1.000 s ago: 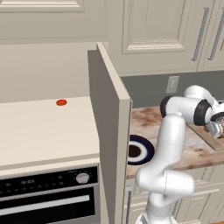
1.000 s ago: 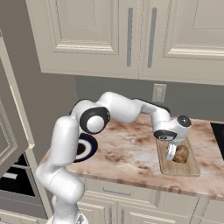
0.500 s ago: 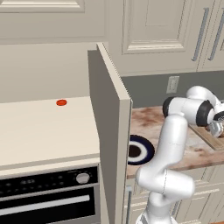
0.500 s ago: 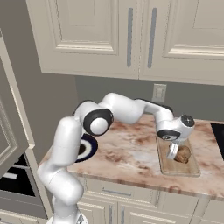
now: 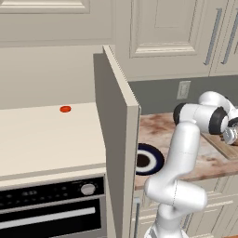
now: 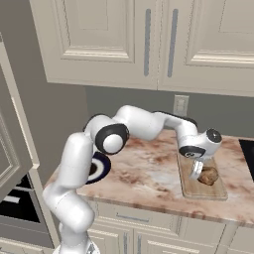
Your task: Pick the chicken drumstick from the plate and place it on the cutting board. Then pick the condiment bottle from the cabinet and place it next to the cutting board.
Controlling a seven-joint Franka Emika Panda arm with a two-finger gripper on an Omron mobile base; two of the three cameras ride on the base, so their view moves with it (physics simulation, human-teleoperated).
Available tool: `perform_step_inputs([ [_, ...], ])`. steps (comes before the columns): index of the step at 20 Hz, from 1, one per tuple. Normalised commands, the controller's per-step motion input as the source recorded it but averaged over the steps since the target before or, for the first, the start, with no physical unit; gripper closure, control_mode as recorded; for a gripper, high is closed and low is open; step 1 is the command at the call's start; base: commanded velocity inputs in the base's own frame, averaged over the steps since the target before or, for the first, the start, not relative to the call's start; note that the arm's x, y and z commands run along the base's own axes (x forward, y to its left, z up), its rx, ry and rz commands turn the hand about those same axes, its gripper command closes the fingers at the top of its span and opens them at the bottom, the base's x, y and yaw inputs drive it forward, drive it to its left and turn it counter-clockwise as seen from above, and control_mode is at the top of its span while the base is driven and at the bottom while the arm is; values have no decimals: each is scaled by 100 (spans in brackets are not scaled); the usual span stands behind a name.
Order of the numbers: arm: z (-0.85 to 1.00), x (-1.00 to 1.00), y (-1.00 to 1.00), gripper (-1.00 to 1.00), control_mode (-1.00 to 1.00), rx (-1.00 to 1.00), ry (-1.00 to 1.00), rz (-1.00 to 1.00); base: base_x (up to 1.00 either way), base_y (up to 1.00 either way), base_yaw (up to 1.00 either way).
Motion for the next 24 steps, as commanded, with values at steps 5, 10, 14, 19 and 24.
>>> perform_step_inputs([
  [5,0,-6,0,-100,-100,0,0,0,0,0,0],
  [10,7,-11,0,-100,-100,0,0,0,0,0,0],
  [14,26,-19,0,-100,-100,0,0,0,0,0,0],
  [19,28,-20,1,-100,-100,-1,0,1,0,0,0],
  [24,21,-18,11,-100,-100,-2,0,2,0,0,0],
])
